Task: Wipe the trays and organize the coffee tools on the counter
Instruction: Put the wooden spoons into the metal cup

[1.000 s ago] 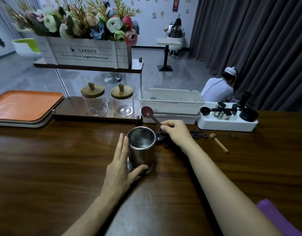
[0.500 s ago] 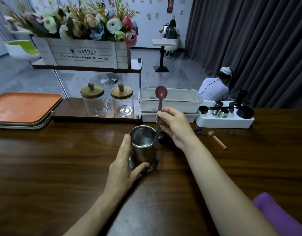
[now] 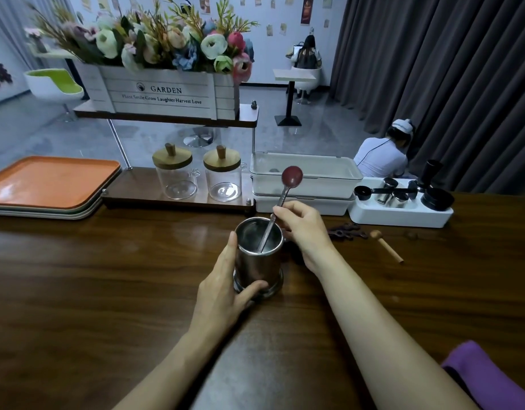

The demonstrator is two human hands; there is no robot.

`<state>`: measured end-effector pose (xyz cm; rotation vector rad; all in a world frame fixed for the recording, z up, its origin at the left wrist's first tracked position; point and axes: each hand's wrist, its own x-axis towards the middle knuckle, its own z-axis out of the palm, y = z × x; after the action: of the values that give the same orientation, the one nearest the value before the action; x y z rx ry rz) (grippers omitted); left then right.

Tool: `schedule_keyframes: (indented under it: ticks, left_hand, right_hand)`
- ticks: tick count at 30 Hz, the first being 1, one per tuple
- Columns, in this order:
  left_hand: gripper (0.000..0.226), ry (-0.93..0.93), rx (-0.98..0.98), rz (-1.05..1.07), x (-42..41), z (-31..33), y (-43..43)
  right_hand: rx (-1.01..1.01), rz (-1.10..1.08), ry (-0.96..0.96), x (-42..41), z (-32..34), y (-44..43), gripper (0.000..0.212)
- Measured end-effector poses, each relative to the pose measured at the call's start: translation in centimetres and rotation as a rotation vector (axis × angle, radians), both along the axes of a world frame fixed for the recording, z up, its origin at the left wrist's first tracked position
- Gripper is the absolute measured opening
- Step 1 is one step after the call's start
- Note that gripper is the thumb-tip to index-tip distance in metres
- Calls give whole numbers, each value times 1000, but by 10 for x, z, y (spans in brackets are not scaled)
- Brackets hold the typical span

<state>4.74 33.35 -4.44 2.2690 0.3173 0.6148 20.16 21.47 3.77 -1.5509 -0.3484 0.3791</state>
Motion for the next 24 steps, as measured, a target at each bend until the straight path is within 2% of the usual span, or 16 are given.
schedule_keyframes:
  ticks: [4,14,20,24]
  left_hand:
    - [117,-1,-2,8,0,0,-1]
    - [123,-11,20,23,0,1,-2]
    - [122,-5,3,24,0,0,-1]
    - [121,4,-13,22,0,0,-1]
  right_hand:
    - [-36,63,-36,-3,-5,1,8]
    - [-65,158,72,-6,-13,0,17]
    - [-60,179,74,-4,-14,-4,16]
    - [53,51,83,4,-15,-23,18]
